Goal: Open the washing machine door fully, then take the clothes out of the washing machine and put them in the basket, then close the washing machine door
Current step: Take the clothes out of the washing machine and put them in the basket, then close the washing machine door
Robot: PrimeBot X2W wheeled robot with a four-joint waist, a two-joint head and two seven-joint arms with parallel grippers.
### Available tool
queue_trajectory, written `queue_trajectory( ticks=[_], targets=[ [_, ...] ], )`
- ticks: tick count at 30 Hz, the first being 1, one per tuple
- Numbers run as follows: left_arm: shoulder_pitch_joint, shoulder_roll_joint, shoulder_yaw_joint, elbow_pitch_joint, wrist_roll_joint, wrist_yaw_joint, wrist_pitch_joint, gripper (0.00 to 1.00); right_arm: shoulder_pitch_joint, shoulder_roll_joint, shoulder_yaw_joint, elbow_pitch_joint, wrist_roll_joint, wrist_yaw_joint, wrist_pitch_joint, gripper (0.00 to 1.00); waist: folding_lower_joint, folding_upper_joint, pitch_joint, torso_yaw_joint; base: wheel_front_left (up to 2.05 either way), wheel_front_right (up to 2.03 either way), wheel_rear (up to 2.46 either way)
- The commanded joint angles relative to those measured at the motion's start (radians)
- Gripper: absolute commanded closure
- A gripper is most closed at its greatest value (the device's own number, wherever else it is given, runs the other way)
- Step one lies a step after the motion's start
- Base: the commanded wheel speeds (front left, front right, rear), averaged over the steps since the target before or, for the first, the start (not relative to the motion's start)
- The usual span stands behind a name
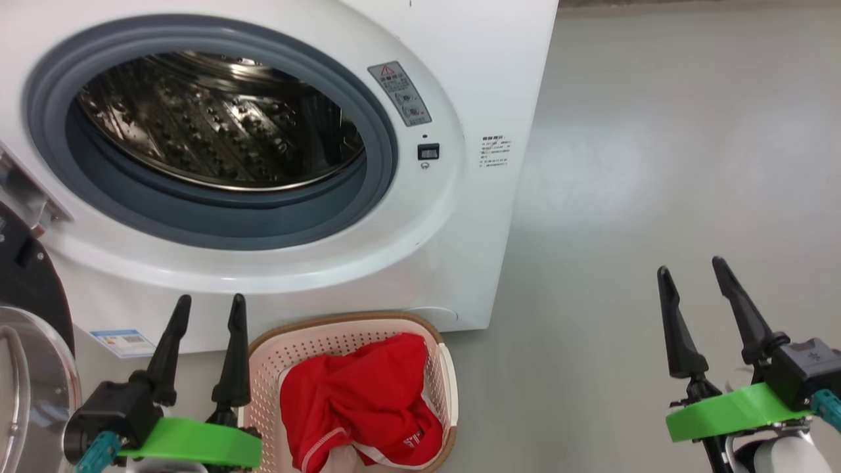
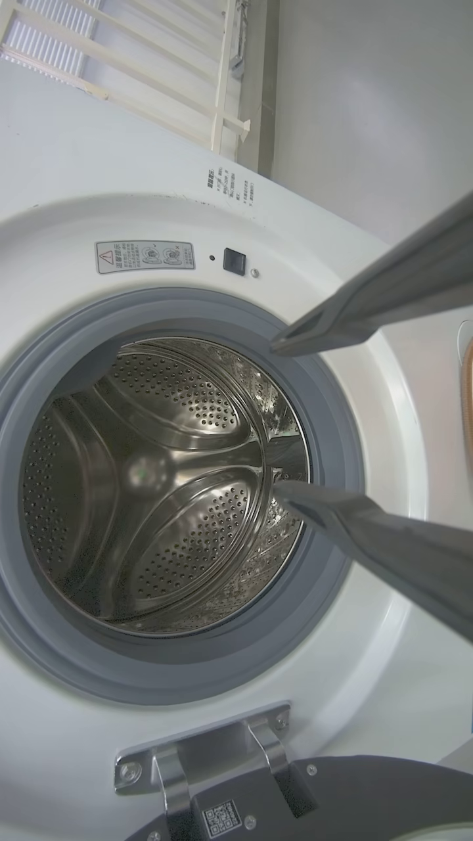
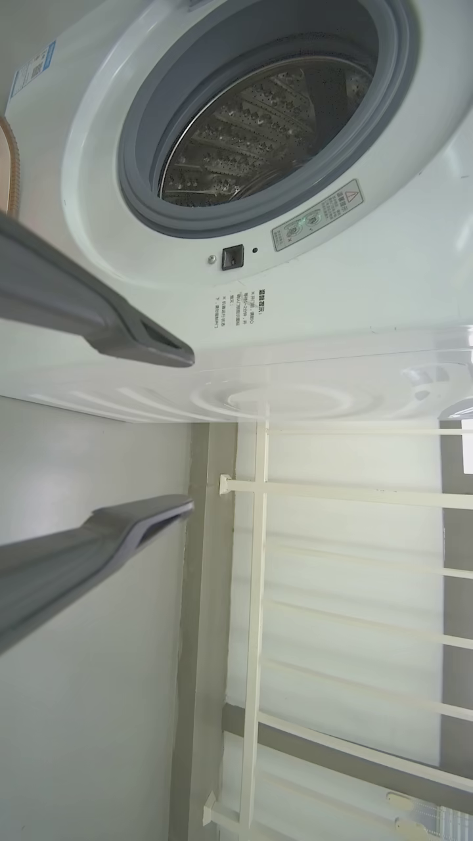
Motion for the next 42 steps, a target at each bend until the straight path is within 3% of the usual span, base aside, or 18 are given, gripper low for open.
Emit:
queue_trajectory(
  ticks=[1, 27, 42],
  targets=[
    [0.012, 0.012, 0.039, -0.039, 0.012, -0.008, -0.012, 0.00, 0.007, -0.005, 0.030, -0.028, 0.004, 0.003, -0.006, 0.00, 0.0000, 0.0000, -0.028, -0.004, 0.00, 0.00, 0.00],
    [0.065, 0.010, 0.065, -0.048, 0.045, 0.003, -0.012, 0.00, 0.061, -0.005, 0.036, -0.061, -0.013, 0.003, -0.006, 0.00, 0.0000, 0.0000, -0.061, -0.016, -0.04, 0.04, 0.00],
    [0.072, 0.009, 0.028, -0.059, 0.005, -0.006, -0.012, 0.00, 0.067, -0.005, 0.035, -0.064, -0.012, 0.003, -0.006, 0.00, 0.0000, 0.0000, -0.070, -0.009, -1.28, 1.28, 0.00]
  ],
)
